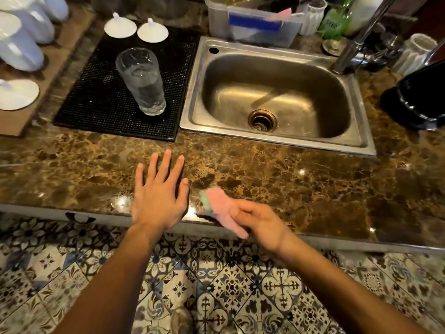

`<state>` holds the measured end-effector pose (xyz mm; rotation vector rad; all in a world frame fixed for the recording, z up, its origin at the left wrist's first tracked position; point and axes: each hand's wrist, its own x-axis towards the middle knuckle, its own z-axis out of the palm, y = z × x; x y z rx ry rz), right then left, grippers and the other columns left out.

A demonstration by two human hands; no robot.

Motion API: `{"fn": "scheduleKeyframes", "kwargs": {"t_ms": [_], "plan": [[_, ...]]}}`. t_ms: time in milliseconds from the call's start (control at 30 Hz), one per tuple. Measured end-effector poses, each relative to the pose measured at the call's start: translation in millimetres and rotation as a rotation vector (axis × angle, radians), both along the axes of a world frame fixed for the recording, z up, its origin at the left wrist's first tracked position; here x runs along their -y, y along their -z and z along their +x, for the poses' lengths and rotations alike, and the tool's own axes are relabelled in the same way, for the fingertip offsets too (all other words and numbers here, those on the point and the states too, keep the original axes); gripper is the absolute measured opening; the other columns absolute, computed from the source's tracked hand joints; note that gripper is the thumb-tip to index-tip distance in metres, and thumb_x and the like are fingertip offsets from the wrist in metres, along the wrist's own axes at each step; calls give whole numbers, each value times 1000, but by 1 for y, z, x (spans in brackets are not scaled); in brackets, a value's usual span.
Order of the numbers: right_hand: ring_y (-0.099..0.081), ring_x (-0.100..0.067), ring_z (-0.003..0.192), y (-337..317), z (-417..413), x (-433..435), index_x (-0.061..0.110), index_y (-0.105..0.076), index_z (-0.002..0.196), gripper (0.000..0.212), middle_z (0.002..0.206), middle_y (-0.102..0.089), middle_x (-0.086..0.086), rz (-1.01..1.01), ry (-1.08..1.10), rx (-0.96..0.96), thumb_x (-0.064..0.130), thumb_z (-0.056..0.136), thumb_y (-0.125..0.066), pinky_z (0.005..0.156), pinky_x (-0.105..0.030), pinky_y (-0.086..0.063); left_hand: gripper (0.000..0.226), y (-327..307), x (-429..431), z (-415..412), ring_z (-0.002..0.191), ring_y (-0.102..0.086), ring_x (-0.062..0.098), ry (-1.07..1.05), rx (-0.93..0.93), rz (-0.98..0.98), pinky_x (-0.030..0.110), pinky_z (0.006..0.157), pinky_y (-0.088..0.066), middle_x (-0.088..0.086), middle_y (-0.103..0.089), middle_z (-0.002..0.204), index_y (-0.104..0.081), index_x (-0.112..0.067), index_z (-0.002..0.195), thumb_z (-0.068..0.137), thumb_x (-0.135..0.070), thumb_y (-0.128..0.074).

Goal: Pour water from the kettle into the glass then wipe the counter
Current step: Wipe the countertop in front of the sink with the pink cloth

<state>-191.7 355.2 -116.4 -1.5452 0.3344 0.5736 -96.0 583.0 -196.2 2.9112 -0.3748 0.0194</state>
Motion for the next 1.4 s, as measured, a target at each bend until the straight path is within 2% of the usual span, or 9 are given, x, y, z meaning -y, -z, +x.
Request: {"fn": "scheduleKeyframes", "kwargs": {"t_ms": [133,233,367,733,867,967,1067,1233,1400], "plan": [[-61,-40,124,-15,31,48,6,-56,138,35,132,-70,-18,458,400,-33,19,107,-44,114,-53,-40,61,-3,1,0,158,-8,26,-4,-17,-9,58,125,-10,1,-16,171,-23,-31,161,103,-51,-22],[-66,-18,88,-24,65,76,15,-71,115,26,104,-78,-3,64,533,224,20,109,-46,87,-39,-50,61,-5,1,-1,159,-4,25,-5,-39,-33,57,126,-7,1,-13,171,-23,-31,161,103,-50,-21],[-65,-15,110,-3,96,72,32,-70,126,26,113,-74,10,-518,405,362,29,108,-51,105,-46,-50,62,-6,2,0,159,0,24,2,-47,-47,57,126,-5,0,-11,172,-22,-31,161,103,-51,-20],[-49,-10,134,30,129,-21,25,-64,141,36,149,-60,4,-663,6,398,30,109,-50,109,-21,-29,84,-6,0,-1,158,7,17,-27,-56,-69,51,128,-1,3,0,172,4,-17,163,99,-70,-10],[-65,2,114,18,99,-49,22,-71,132,31,120,-74,19,-232,-52,275,26,109,-50,101,-25,-50,100,-8,0,-4,158,5,17,-58,-36,-121,49,128,-2,8,3,171,15,-12,160,93,-81,-16],[-68,-30,120,16,78,-65,8,-67,133,34,130,-71,-19,209,131,13,9,110,-41,107,-45,-52,102,-8,-1,-6,158,0,18,-66,-12,-131,49,128,-5,10,-2,172,12,-10,161,93,-81,-17],[-75,-27,102,18,70,-63,-3,-59,137,35,127,-70,-26,559,404,-223,5,108,-42,94,-37,-60,104,-8,-1,-6,158,0,17,-68,-19,-151,46,128,-1,10,-4,171,12,-11,161,92,-83,-18],[-58,-37,133,17,67,-50,-5,-52,143,40,136,-65,-28,753,598,-335,9,107,-43,111,-49,-48,106,-11,-1,-6,158,-1,17,-42,5,-165,47,128,-3,8,-3,170,11,-12,160,91,-83,-27],[-66,-37,124,3,67,-7,-4,-54,138,38,135,-66,-28,921,760,-187,15,107,-43,107,-54,-48,109,-13,1,-6,158,1,18,-27,-9,-161,49,128,-4,8,-4,172,5,-11,162,89,-86,-23]]}}
